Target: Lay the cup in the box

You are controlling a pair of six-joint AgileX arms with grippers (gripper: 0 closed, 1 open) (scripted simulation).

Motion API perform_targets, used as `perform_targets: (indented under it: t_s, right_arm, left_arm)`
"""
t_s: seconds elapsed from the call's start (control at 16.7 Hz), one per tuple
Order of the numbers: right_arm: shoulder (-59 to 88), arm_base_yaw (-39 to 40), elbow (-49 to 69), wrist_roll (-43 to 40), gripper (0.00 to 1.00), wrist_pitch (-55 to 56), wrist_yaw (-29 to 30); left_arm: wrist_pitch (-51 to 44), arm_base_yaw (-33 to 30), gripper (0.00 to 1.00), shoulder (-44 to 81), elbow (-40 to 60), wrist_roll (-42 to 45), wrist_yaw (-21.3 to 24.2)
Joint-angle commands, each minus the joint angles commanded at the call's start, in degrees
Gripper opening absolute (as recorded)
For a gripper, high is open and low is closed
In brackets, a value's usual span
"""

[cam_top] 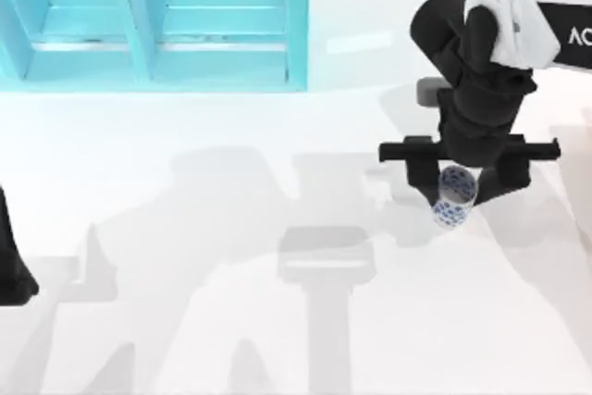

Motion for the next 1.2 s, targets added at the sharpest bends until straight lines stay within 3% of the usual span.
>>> perform_targets:
  t_s: [0.36, 0.9, 1.2]
  right_arm:
    - [-2.66, -5.48, 3.18, -7.1, 0.0, -5.75, 0.6]
    - [-13.43, -41.68, 9.36, -42.61, 0.0, -21.76, 0.15]
    - [-16.12, -49.81, 9.65, -50.13, 0.0, -25.81, -0.16]
  left_arm:
    - [0.0, 0.0, 1.0, 0.0, 0.0, 0.0, 0.0]
    - [0.0, 0.0, 1.0, 0.0, 0.0, 0.0, 0.0]
    - [0.0, 0.0, 1.0, 0.0, 0.0, 0.0, 0.0]
